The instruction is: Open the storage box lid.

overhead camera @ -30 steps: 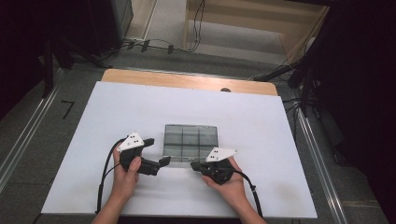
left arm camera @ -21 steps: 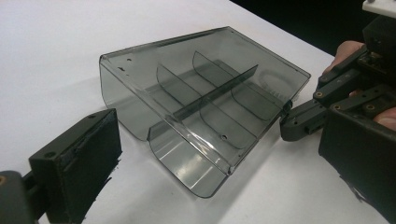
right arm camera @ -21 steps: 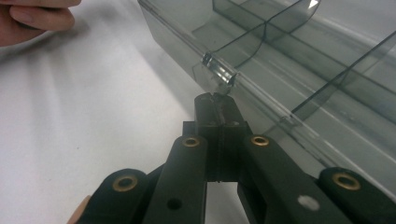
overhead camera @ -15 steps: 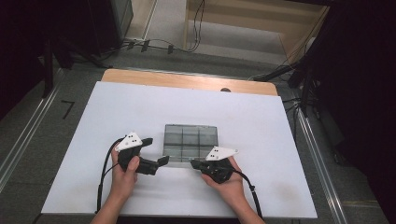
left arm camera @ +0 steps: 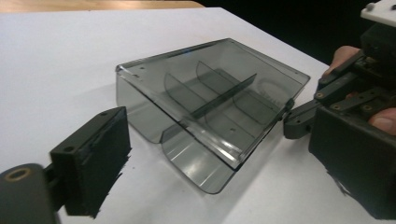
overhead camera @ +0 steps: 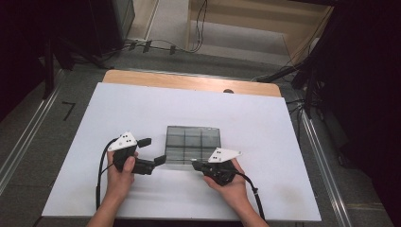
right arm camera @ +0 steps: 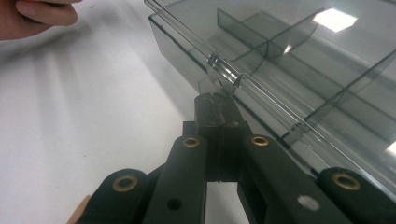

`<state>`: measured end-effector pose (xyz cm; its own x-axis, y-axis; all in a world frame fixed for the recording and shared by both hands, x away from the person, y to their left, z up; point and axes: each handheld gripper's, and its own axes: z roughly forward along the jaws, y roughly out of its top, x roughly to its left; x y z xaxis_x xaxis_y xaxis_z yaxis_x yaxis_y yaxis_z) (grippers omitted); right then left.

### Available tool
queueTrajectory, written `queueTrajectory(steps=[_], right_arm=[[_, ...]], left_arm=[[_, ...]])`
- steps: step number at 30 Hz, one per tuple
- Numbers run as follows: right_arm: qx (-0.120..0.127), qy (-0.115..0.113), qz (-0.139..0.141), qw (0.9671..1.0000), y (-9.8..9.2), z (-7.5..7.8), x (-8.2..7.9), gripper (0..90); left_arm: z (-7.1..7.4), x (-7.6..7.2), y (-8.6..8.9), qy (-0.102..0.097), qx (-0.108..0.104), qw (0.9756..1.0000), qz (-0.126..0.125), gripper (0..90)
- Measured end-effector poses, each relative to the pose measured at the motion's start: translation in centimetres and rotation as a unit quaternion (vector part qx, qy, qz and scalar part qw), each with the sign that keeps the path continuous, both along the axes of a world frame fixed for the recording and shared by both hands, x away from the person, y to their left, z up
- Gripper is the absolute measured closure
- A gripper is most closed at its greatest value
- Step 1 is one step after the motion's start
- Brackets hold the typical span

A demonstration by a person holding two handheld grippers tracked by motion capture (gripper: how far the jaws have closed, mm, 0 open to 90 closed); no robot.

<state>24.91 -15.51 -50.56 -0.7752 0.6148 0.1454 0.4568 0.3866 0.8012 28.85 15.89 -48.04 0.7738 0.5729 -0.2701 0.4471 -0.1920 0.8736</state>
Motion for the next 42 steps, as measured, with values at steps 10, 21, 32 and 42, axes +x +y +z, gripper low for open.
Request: queueTrajectory(steps=[10, 21, 32, 42], right_arm=[[0.010, -0.015, -0.003, 0.9998, 0.0, 1.3, 0.0, 88.2], [0.013, -0.024, -0.010, 0.9996, 0.1, 2.1, 0.1, 88.2], [0.017, -0.033, -0.019, 0.9991, -0.1, 2.5, 0.2, 88.2], [0.018, -0.039, -0.020, 0.9989, -0.2, 2.7, 0.2, 88.2]], left_arm=[[-0.5, 0.6, 1.2, 0.023, 0.017, 0.9988, 0.040, 26.7], [-1.1, 0.8, 0.6, 0.051, 0.039, 0.9976, 0.026, 73.0], [-0.4, 0.4, -0.7, 0.044, 0.015, 0.9988, -0.015, 89.8], [-0.1, 0.1, -1.7, 0.029, 0.007, 0.9991, -0.030, 89.9]])
